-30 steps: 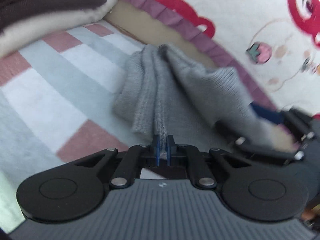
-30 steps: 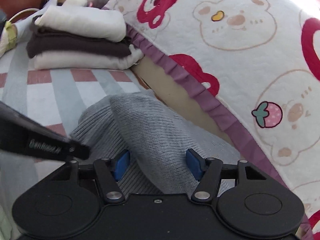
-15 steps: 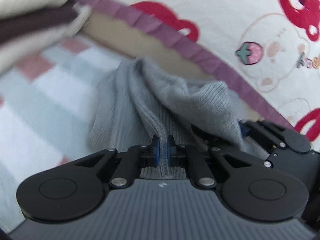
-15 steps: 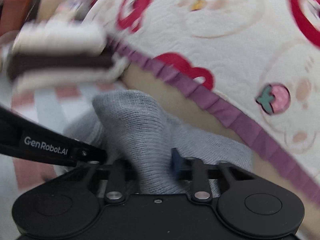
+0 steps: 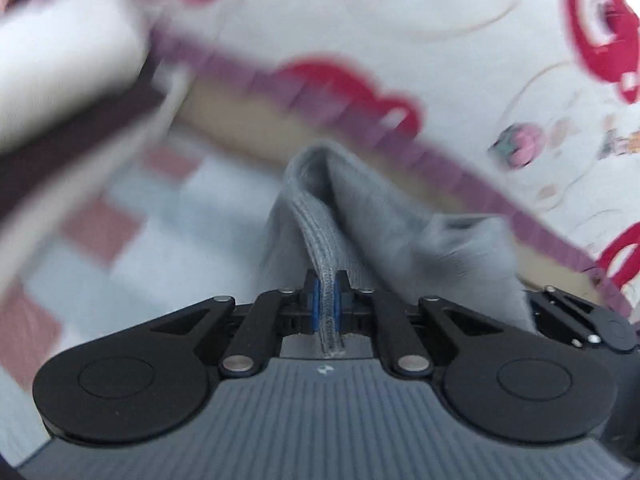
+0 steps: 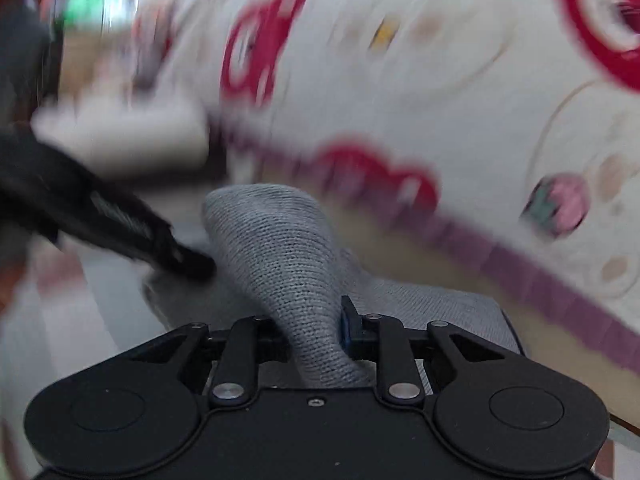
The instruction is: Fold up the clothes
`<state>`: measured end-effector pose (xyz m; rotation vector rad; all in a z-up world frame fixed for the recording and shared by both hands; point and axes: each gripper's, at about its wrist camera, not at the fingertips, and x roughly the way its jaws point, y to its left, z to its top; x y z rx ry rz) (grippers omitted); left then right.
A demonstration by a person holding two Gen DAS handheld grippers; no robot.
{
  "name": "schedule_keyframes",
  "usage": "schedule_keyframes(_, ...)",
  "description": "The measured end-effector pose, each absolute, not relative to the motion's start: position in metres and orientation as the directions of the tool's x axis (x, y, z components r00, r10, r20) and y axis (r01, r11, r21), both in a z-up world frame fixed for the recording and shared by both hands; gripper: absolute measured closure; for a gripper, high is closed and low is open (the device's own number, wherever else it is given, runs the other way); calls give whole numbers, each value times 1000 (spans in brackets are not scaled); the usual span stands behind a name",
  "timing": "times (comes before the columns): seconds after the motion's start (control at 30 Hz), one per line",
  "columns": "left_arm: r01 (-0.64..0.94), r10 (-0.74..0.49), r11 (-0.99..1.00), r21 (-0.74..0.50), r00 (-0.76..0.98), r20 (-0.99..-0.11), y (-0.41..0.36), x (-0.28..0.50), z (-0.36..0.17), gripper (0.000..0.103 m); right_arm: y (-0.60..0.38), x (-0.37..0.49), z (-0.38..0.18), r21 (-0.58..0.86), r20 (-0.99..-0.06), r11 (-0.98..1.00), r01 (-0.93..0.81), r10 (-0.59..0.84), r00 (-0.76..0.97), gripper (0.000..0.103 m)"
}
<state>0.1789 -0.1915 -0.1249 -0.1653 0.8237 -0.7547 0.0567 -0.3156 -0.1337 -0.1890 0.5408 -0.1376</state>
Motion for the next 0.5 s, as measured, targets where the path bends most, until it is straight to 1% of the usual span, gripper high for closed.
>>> schedule_keyframes(0.03, 521, -666, 735, -435, 433, -607, -187, 179, -136, 96, -311, 60, -141, -244, -513, 968, 60, -182, 839, 75)
schedule_keyframes(0.1, 479, -688, 723, -497, 435, -582, -176, 180, -146, 95, -306, 57, -139, -274, -515, 961, 35, -177, 839, 73)
schedule_keyframes(0.17, 450, -711, 703, -551, 422, -562, -167, 183, -146, 94, -303, 54, -137, -287, -522, 958, 19, -172, 836, 66)
schedule_keyframes(0.2, 451, -718, 696, -559, 424, -552, -163, 183, -143, 94, -303, 54, -137, -282, -526, 959, 8, -161, 835, 64)
schedule_keyframes(0.27, 483, -719, 695, -533, 445, -534, -155, 179, -135, 94, -300, 52, -137, -278, -532, 960, -19, -137, 835, 58)
schedule_keyframes(0.3, 500, -716, 697, -514, 460, -525, -149, 176, -130, 92, -299, 50, -135, -253, -535, 967, -34, -111, 837, 57)
schedule_keyframes(0.33, 515, -720, 694, -503, 474, -508, -144, 174, -126, 89, -299, 49, -131, -197, -537, 979, -50, -65, 841, 55)
schedule_keyframes(0.4, 544, -733, 680, -492, 493, -469, -135, 170, -117, 77, -306, 47, -122, -72, -536, 995, -72, 23, 844, 50)
schedule_keyframes(0.43, 557, -742, 671, -490, 494, -454, -131, 165, -113, 73, -311, 46, -117, -6, -535, 997, -78, 63, 843, 49)
schedule_keyframes(0.47, 570, -750, 661, -488, 494, -439, -127, 160, -108, 71, -319, 43, -112, 64, -535, 995, -73, 96, 839, 49)
schedule_keyframes(0.5, 584, -759, 652, -484, 494, -425, -124, 155, -105, 71, -329, 38, -107, 144, -532, 988, -63, 131, 836, 49)
